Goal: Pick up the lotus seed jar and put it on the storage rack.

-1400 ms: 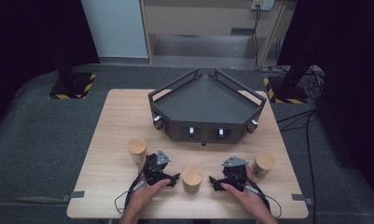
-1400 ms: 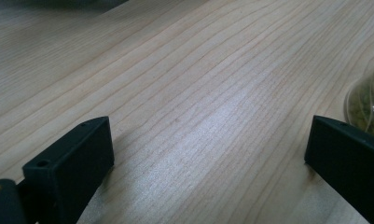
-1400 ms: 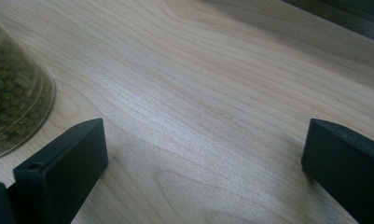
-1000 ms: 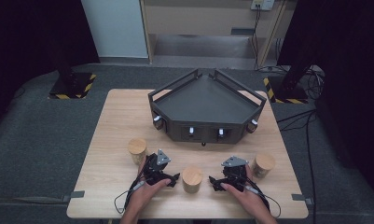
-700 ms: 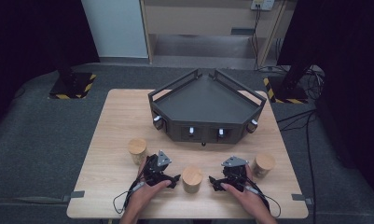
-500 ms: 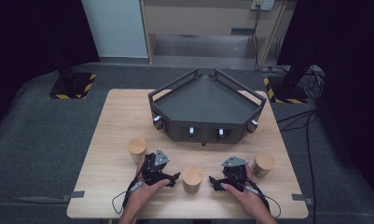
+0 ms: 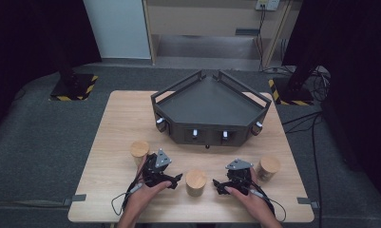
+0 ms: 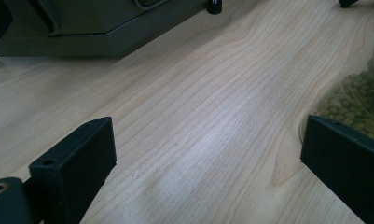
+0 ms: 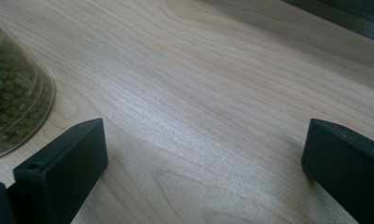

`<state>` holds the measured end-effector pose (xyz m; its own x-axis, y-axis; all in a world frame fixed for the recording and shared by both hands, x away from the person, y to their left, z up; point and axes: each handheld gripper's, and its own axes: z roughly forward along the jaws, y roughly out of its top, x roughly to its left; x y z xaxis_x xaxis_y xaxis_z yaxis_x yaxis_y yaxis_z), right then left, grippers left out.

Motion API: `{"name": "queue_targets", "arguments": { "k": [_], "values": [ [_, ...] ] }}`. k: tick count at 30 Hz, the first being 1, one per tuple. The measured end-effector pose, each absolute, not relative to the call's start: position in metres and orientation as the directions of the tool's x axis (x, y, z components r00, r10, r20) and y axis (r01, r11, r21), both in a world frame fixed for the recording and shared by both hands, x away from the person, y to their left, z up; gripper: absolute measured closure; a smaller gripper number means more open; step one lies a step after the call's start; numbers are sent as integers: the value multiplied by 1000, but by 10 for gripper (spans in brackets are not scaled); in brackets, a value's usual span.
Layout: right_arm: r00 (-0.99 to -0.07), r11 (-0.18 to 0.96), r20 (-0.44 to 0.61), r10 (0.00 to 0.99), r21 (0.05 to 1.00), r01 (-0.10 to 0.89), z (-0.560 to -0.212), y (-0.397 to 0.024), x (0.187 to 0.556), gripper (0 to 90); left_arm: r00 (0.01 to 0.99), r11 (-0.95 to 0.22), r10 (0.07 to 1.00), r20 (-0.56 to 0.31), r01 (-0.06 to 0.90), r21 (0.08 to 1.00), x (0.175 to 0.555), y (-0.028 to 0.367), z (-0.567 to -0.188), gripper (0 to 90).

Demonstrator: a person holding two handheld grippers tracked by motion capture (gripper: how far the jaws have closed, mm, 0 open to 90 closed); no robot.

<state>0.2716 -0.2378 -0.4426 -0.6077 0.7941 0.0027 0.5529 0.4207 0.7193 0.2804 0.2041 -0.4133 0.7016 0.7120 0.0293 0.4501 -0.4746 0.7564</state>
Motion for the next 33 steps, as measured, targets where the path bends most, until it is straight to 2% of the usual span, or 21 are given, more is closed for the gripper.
{"name": "queue_targets", "arguments": {
  "k": [33],
  "values": [
    [-595, 413, -2, 804, 721, 557, -443, -236, 267, 9, 682, -455, 729, 58, 419, 785, 286, 223, -379, 20]
  ]
}}
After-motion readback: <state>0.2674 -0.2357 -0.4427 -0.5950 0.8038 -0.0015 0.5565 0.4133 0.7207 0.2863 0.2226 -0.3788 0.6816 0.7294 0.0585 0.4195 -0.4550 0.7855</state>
